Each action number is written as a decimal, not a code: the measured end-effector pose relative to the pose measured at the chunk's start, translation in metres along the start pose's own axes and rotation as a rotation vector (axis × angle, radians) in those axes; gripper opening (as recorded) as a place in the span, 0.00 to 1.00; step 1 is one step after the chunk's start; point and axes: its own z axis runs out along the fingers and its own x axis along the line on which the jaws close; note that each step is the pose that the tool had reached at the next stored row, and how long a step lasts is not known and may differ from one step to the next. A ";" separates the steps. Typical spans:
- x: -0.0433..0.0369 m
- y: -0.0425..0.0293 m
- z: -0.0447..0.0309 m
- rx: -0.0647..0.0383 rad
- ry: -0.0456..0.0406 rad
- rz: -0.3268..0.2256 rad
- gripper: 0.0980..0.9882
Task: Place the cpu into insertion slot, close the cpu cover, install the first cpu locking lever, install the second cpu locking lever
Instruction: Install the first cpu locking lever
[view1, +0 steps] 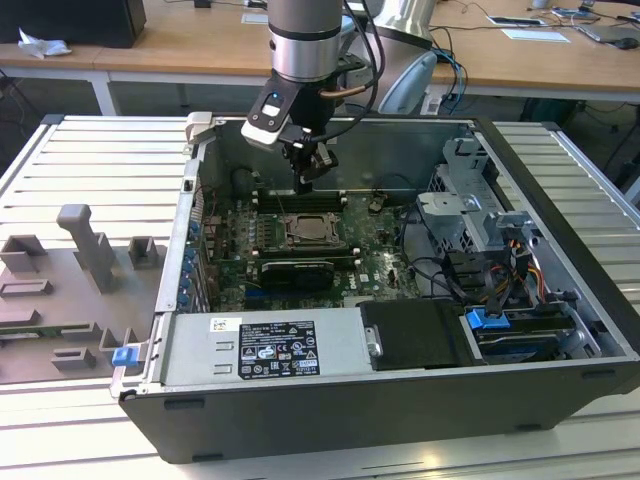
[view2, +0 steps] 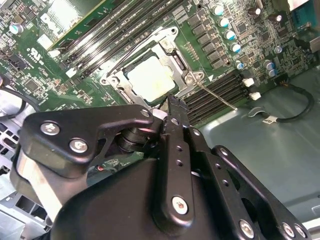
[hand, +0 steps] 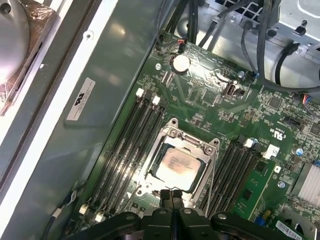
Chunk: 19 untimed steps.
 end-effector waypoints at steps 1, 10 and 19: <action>0.0000 0.0000 0.0000 0.000 0.0001 -0.003 0.01; 0.0000 0.0000 0.0000 0.000 0.0012 -0.030 0.01; 0.0000 0.0000 0.0001 0.000 0.0021 -0.052 0.01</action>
